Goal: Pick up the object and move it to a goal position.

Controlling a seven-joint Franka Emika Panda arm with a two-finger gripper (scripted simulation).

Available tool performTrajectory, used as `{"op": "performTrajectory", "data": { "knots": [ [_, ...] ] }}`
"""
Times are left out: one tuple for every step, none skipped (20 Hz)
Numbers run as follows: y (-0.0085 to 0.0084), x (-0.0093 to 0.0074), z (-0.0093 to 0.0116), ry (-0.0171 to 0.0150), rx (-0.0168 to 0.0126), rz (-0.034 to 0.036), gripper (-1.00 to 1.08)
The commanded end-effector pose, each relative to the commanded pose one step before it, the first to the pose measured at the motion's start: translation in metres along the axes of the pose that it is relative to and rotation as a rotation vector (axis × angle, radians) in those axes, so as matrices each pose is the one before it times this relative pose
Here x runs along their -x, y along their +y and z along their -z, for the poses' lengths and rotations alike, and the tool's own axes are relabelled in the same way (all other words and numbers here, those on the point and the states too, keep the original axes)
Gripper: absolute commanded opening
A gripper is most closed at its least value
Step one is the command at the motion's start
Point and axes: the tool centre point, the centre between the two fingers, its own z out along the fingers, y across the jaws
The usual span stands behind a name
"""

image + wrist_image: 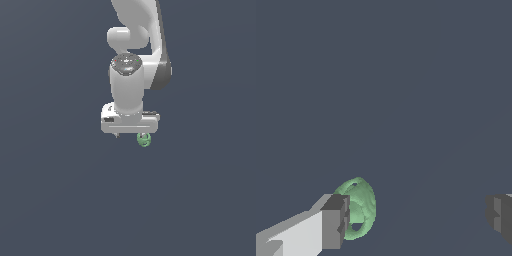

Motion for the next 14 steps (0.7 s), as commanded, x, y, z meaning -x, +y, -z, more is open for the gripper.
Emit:
{"op": "performTrajectory", "data": {
  "knots": [
    [0.0,-0.00017,0.00023,-0.0004,-0.00141,-0.00158,1.0],
    [-0.00049,0.00042,-0.00061,0.00032,0.001,0.0029,1.0],
    [-0.00078,0.0007,-0.0011,0.0002,0.00097,0.00431,1.0],
    [-0.0011,0.00099,-0.00156,0.00011,0.001,0.00577,1.0],
    [-0.00142,0.00127,-0.00202,0.00004,0.00107,0.00726,1.0],
    [-0.00172,0.00155,-0.00245,0.0,0.00117,0.00874,1.0],
    [-0.00201,0.00182,-0.00283,0.00001,0.00134,0.01018,1.0],
    [-0.00233,0.00208,-0.00318,0.00006,0.00161,0.01175,1.0],
    [-0.00265,0.00236,-0.00354,0.00014,0.00191,0.01338,1.0],
    [-0.00298,0.00264,-0.00389,0.00017,0.0021,0.01497,1.0],
    [-0.00335,0.00294,-0.00427,0.00016,0.00217,0.01657,1.0],
    [-0.00374,0.00325,-0.00463,0.00016,0.00225,0.01822,1.0],
    [-0.00413,0.00356,-0.00496,0.00019,0.00235,0.01992,1.0],
    [-0.00455,0.00387,-0.00527,0.00022,0.00242,0.02166,1.0]
  ]
}}
